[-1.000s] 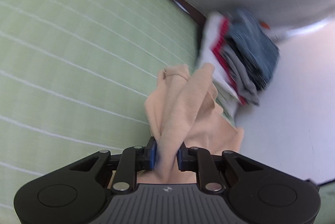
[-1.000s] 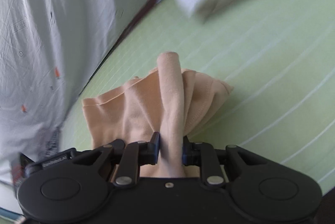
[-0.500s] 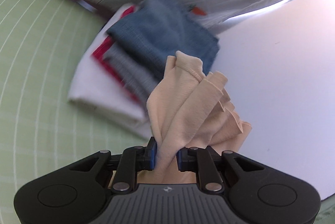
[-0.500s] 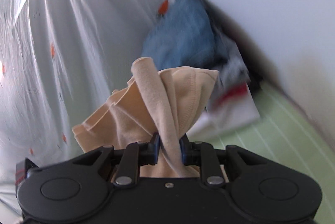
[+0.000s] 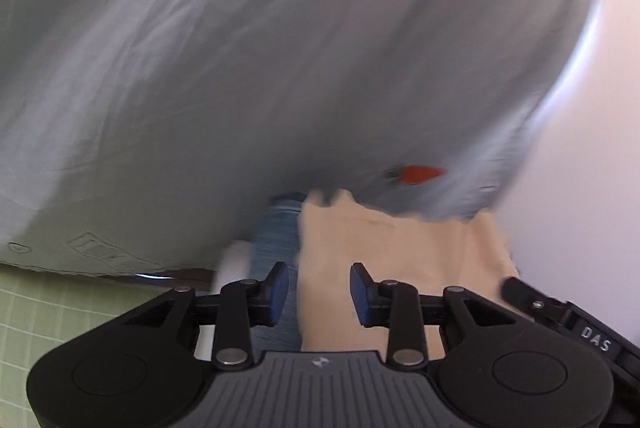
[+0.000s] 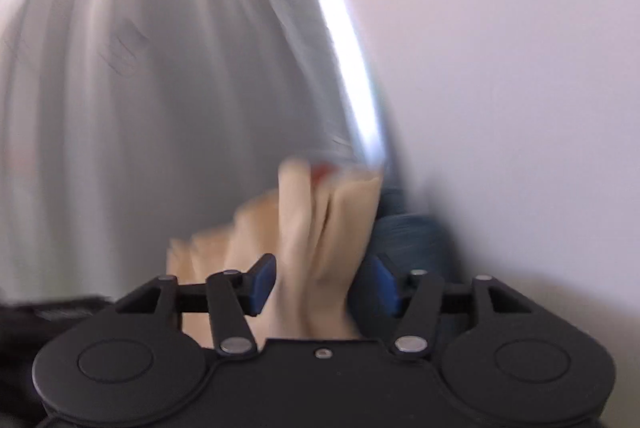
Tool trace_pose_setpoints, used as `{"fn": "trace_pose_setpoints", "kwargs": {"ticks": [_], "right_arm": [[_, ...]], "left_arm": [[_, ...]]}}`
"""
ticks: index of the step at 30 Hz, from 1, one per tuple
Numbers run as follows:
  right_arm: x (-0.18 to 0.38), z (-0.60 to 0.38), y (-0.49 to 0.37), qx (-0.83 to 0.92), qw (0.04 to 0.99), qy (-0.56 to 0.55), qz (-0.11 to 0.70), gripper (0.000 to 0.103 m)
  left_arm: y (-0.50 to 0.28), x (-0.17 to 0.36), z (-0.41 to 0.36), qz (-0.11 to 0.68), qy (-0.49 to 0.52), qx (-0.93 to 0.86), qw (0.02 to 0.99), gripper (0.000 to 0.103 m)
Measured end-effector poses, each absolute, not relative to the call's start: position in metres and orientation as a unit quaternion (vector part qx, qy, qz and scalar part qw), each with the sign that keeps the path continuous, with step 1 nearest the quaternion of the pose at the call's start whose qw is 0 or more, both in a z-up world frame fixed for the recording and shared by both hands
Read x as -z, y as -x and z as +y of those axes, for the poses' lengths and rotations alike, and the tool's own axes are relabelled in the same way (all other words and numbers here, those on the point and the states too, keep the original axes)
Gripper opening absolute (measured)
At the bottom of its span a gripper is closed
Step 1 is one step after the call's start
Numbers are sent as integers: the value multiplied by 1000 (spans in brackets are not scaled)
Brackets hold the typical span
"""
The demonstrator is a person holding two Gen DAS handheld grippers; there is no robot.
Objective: Fold clothes
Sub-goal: 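Carry the folded sweater with both tools onto the clothes stack and release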
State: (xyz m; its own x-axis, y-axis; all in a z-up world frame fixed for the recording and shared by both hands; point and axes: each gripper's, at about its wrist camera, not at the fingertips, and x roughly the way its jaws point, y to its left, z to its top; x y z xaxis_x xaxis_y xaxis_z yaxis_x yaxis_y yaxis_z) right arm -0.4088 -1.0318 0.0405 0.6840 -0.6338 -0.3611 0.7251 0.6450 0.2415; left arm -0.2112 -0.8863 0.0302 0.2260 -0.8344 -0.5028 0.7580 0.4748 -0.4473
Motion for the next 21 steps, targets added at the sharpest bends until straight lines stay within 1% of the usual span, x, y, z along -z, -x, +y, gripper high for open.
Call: {"fn": "trace_pose_setpoints", "kwargs": {"ticks": [1, 3, 5, 6, 7, 8, 9, 10, 11, 14, 18, 20, 21], "right_arm": [[-39, -1028, 405, 386, 900, -165, 118, 55], [-39, -1013, 398, 373, 914, -118, 104, 53], [-37, -1000, 389, 361, 925, -70, 97, 40], [-31, -999, 381, 358, 925, -49, 115, 39], [-25, -999, 372, 356, 925, -27, 132, 35], [-19, -998, 363, 353, 924, -5, 150, 30], [-12, -1000, 356, 352, 921, 5, 167, 30], [-2, -1010, 353, 354, 917, -12, 184, 30], [5, -1016, 352, 356, 915, -17, 190, 27], [10, -1010, 347, 364, 906, 33, 212, 28], [11, -996, 355, 375, 902, 39, 211, 30], [10, -991, 364, 389, 896, 36, 212, 38], [9, -984, 371, 394, 893, 32, 213, 39]], "left_arm": [[207, -23, -889, 365, 62, 507, 778, 47], [203, -9, -894, 382, 74, 500, 774, 51], [201, 2, -901, 383, 81, 498, 774, 54], [201, 6, -903, 379, 82, 495, 778, 57], [201, 9, -905, 374, 82, 491, 782, 62], [199, 13, -906, 376, 83, 489, 783, 65], [195, 17, -908, 381, 85, 487, 781, 72], [191, 20, -910, 386, 88, 488, 778, 76], [188, 21, -912, 386, 89, 491, 776, 77], [184, 24, -914, 377, 81, 497, 777, 85], [191, 19, -901, 372, 70, 491, 785, 87], [197, 13, -888, 369, 60, 485, 790, 88], [201, 10, -881, 368, 56, 482, 793, 88]]}}
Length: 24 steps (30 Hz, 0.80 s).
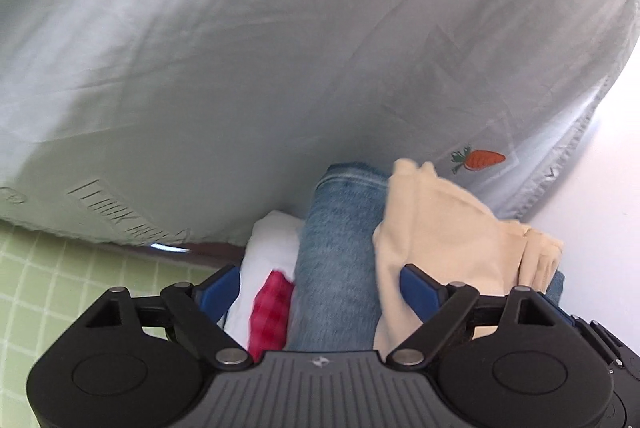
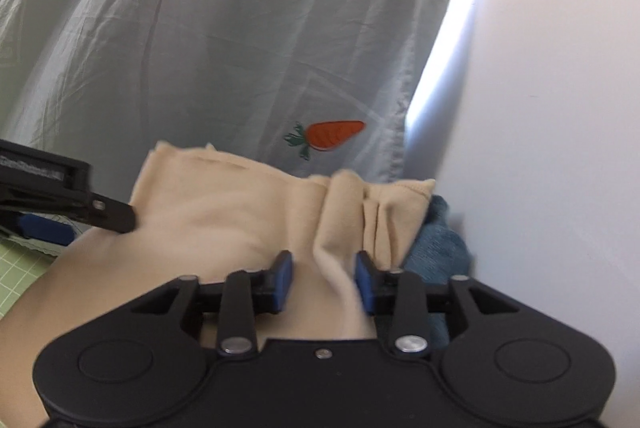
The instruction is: Fold clothes
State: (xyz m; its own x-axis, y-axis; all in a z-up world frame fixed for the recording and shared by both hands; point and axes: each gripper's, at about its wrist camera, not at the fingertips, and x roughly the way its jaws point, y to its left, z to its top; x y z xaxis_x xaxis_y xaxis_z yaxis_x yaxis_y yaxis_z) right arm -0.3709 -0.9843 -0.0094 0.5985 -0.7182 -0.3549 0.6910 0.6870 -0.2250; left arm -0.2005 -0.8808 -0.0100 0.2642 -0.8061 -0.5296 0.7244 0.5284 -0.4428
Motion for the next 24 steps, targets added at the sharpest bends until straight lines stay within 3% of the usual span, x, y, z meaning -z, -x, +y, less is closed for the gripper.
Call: {"fn": "trace_pose_setpoints", "kwargs": {"ticks": [2, 5, 7, 11, 24], "right_arm": [[7, -976, 386, 422, 882, 19, 211, 72], [3, -963, 419, 437, 877, -22, 199, 80], [2, -947, 443, 440, 874, -38, 202, 83], [1, -916, 475, 431, 873, -38, 226, 103], [1, -787, 567, 393, 880, -122, 236, 103]], "left_arm": [[209, 4, -864, 362, 44, 476, 800, 88], [226, -5, -831, 347, 26, 480, 805, 89], [244, -8, -808, 329, 1, 492, 806, 99], [290, -11, -762, 291, -50, 502, 813, 103], [382, 1, -665, 299, -123, 498, 805, 103]]}}
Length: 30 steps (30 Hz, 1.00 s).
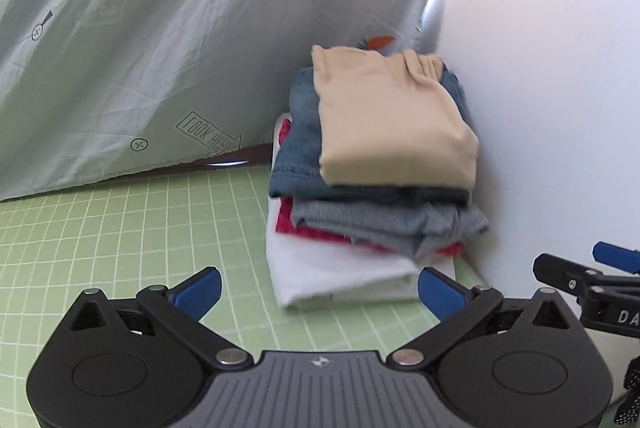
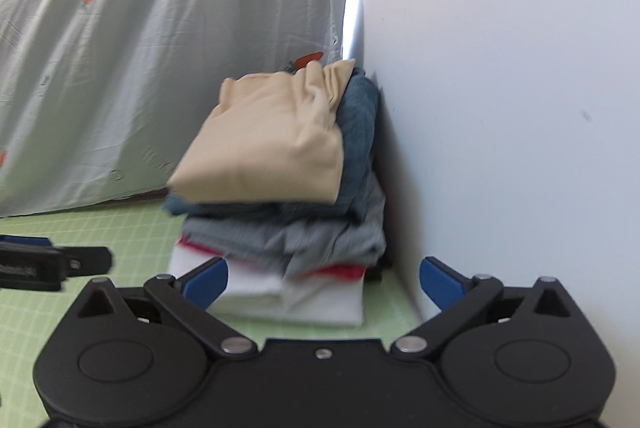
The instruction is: Fold clothes
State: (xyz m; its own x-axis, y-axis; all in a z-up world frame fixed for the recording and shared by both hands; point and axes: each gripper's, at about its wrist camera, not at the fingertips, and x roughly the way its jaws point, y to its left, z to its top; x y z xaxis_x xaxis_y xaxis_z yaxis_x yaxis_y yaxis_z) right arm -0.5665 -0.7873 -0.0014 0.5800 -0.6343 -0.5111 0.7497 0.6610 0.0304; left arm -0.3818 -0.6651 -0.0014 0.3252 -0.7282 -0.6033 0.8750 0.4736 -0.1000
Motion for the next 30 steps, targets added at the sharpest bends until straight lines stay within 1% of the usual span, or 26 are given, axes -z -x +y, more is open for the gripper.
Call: {"fn": "trace_pose_setpoints", "kwargs": {"ticks": [6, 17, 30], "right_arm": [[16, -747, 591, 386, 876, -127, 260, 103], [28, -704, 615, 383, 870, -139, 278, 103], [30, -676, 623, 379, 871, -136, 280, 103]], "left_arm": [[416, 12, -631, 285, -173, 497, 801, 103], [442, 18, -590, 296, -175, 513, 786, 103], [454, 14, -561, 287, -174, 518, 787, 103]]}}
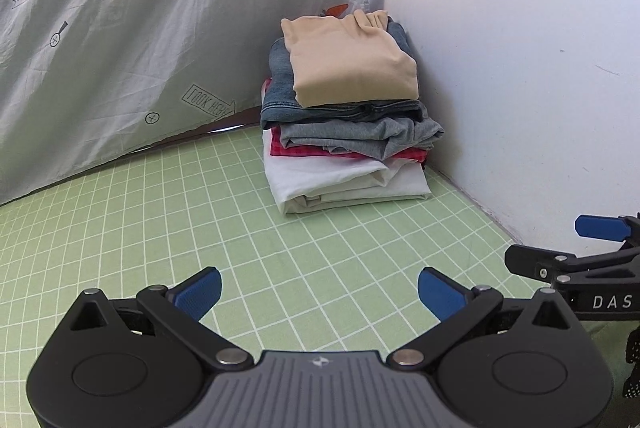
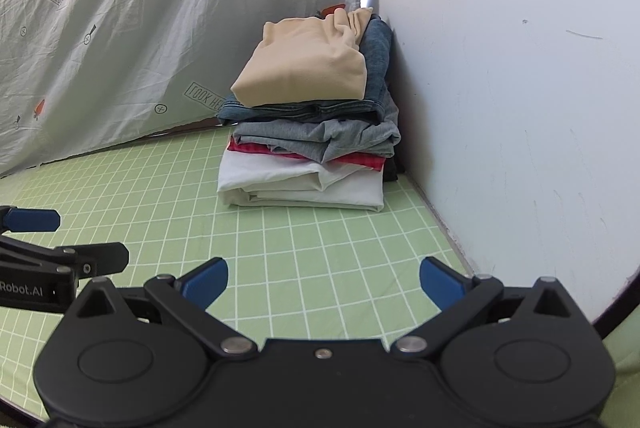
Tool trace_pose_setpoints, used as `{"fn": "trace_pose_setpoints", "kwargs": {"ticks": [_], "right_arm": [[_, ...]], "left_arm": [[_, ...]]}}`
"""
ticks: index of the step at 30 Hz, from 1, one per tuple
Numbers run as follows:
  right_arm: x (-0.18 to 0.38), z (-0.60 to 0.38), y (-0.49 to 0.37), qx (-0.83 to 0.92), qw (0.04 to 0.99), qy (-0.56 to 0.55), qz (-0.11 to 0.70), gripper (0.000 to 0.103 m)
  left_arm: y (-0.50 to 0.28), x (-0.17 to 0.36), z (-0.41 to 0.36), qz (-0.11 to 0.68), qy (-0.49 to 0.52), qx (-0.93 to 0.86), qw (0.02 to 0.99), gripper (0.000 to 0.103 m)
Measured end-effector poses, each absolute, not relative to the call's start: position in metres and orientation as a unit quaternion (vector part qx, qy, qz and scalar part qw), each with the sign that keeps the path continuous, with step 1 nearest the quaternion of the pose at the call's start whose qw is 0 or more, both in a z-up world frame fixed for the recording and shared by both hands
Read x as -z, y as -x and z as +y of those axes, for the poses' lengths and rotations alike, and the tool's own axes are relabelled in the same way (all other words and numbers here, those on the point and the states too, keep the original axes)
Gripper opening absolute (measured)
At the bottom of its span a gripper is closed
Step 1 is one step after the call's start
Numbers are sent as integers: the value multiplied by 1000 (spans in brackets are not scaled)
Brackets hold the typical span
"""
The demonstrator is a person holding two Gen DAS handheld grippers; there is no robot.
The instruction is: Fold clothes
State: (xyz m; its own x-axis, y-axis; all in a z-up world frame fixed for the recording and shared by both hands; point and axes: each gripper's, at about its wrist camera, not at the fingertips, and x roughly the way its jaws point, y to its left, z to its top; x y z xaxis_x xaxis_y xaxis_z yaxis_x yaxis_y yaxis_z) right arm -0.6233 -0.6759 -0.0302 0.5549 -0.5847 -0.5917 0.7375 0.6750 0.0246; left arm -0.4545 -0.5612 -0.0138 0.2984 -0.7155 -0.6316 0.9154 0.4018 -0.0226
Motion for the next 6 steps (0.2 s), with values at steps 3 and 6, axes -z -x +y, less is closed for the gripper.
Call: {"fn": "trace_pose_setpoints", "kwargs": {"ticks": [3, 6], "right_arm": [[29, -672, 624, 379, 872, -135, 280, 103], [29, -671, 626, 379, 872, -133, 279, 103]], "left_arm": [[456, 14, -558, 288, -173, 519, 786, 103], [457, 13, -556, 289, -170, 519, 786, 103]]}}
